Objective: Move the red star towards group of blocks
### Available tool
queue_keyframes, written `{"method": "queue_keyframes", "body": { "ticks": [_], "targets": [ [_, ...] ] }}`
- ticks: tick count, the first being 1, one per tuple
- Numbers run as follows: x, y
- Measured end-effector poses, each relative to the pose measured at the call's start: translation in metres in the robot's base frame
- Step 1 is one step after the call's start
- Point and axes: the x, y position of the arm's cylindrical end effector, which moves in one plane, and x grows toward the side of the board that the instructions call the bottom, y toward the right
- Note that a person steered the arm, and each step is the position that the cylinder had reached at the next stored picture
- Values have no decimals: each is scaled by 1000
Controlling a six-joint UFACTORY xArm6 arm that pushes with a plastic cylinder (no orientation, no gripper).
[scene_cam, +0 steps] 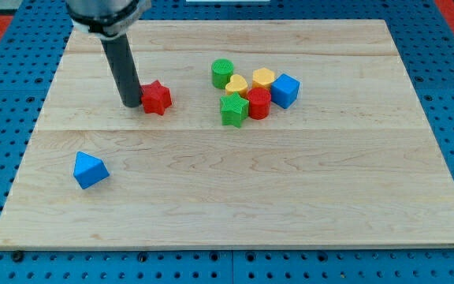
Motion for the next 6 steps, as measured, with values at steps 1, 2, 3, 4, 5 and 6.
{"method": "queue_keyframes", "body": {
  "ticks": [1,2,3,4,5,6],
  "targets": [
    [-12,-3],
    [-1,0],
    [14,-13],
    [10,46],
    [5,109],
    [-18,115]
  ]
}}
